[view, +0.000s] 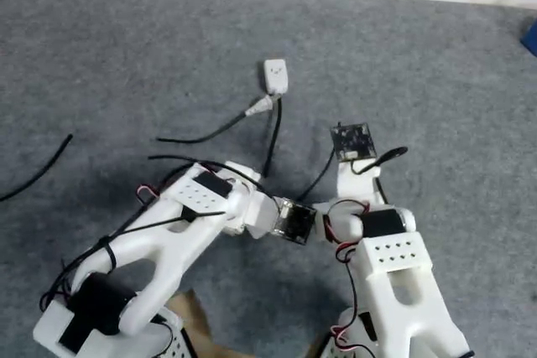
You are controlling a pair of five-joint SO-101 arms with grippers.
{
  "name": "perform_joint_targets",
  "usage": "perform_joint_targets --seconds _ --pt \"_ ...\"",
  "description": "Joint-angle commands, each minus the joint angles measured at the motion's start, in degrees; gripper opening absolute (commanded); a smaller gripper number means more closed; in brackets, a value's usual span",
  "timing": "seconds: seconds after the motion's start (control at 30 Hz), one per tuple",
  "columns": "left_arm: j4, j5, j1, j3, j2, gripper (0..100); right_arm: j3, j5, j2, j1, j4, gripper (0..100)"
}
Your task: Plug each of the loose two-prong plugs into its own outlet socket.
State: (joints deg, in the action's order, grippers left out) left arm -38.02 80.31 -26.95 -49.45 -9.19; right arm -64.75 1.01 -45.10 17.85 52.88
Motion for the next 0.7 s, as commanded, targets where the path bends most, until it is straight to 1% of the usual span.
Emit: perform_joint_targets --seconds 0.0,0.07,0.17,0.23,0.3,0.37,0.4,0.5,0.67 --pt "1.23 9.32 -3.30 1.98 -0.13 18 0.31 -0.62 -0.57 0.22 -1.89 28.7" --pt "1.14 9.23 -3.03 1.36 -1.10 18 0.31 -0.62 -0.57 0.22 -1.89 28.7" --pt "-3.08 9.14 -4.18 0.31 -4.70 19 0.31 -0.62 -0.48 0.22 -1.89 28.7" --pt "-8.00 6.07 -5.85 0.31 -8.66 24 0.31 -0.62 -0.48 0.22 -1.89 28.7" --pt "-11.87 2.64 -7.43 0.40 -13.58 31 0.31 -0.62 -0.48 0.22 -1.71 28.7" --pt "-14.59 1.93 -8.84 -0.13 -17.71 37 0.31 -0.62 -0.48 0.22 -1.71 28.7" --pt "-15.47 1.93 -9.63 -0.66 -19.56 38 0.31 -0.62 -0.48 0.22 -1.63 28.7" --pt "-14.42 1.93 -10.42 -3.65 -22.20 38 0.31 -0.62 -0.48 0.22 -1.63 28.7" --pt "-9.23 1.93 -9.10 -7.60 -22.29 38 0.31 -0.62 -0.48 0.22 -1.63 28.7"
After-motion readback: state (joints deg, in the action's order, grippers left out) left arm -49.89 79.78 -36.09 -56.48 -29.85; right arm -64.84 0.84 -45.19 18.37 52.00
